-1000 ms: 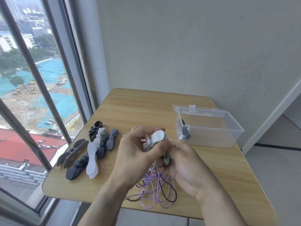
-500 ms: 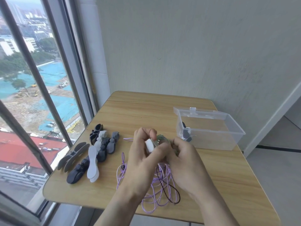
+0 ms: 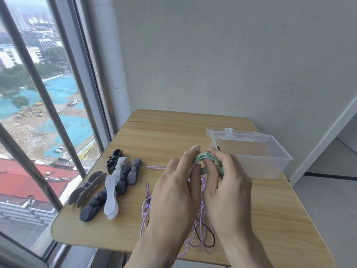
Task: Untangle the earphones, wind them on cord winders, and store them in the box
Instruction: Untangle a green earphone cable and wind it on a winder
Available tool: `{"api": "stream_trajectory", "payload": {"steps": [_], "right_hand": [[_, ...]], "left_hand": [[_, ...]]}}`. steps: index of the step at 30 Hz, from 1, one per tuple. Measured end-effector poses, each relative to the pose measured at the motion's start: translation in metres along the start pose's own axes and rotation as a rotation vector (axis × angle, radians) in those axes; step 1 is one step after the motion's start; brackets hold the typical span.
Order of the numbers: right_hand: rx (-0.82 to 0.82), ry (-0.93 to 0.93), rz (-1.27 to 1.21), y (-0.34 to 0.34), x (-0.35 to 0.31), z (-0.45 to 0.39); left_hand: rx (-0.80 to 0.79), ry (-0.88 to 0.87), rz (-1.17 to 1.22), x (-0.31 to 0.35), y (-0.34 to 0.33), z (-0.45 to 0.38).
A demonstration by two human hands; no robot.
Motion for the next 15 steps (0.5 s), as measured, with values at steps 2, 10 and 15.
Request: {"api": "stream_trajectory", "payload": {"steps": [2,10,15], "right_hand": [[-0.003,0.038,-0.003,-0.003,-0.004,0.002],[-0.083,0.085,-0.053,-0.011,-0.008,0.009],[-0.089,0.095,-0.100,-0.010,-0.007,0.010]], "left_hand": [[0.051,0.024,0.000,-0.001,0.006,0.000],[0.068,0.167,0.145,-0.010,0.010,-0.001],[0.065,0.229,0.194,-0.015,0.010,0.002]]}}
Point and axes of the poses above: each hand's wrist, its own z-axis away from the middle knuckle, its own y-axis out of the back of the hand, x = y × z, the point moved 7 cm from there along -z, towards the middle knuckle, and after that the axes turned 9 degrees about -z, right-handed, at the moved point
